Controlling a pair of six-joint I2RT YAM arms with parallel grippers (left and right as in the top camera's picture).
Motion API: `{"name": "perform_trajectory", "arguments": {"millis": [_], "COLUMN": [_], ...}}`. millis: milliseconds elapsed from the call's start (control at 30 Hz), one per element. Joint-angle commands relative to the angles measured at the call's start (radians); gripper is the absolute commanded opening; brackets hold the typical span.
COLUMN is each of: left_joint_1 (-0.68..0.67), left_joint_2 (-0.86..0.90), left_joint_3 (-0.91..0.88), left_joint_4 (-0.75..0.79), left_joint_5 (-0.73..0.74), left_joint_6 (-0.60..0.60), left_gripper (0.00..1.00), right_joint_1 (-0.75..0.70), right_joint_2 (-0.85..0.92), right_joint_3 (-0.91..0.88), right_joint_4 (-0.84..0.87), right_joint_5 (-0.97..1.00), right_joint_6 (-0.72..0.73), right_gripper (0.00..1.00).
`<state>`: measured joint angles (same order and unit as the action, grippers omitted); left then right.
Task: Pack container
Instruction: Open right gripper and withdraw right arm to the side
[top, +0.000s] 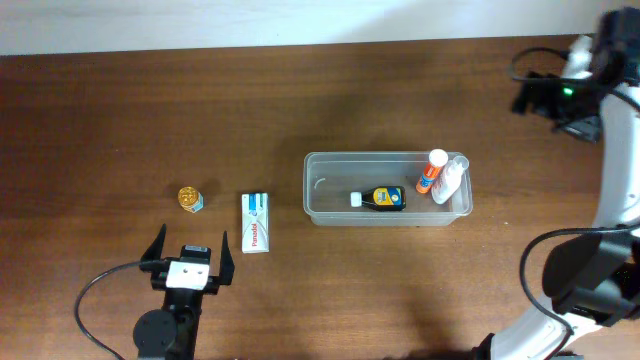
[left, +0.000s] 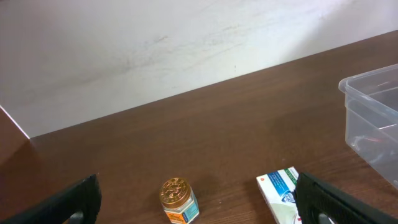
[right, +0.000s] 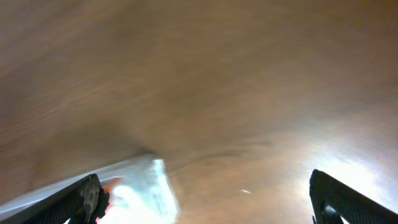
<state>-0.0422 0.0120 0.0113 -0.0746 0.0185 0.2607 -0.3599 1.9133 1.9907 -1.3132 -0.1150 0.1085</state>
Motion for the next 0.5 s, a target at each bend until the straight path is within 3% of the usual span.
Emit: {"name": "perform_trajectory", "arguments": {"millis": [0,467], "left_joint_1": [0.007,0.007], "left_joint_2": [-0.006,-0.006], "left_joint_3": [-0.003,-0.003], "left_joint_4": [-0.006,-0.006], "left_joint_5": [0.0,0.0], "left_joint_6": [-0.013,-0.013], "left_gripper": [0.99,0.99], "right_joint_1": [-0.071,-0.13], "right_joint_2": [-0.014,-0.004], "right_joint_3": [-0.002,-0.018], "right_joint_4": [-0.026,-0.044], "right_joint_5": [0.069,0.064], "right_joint_6": [0.003,0.005], "right_gripper": [0.98,0.98]}}
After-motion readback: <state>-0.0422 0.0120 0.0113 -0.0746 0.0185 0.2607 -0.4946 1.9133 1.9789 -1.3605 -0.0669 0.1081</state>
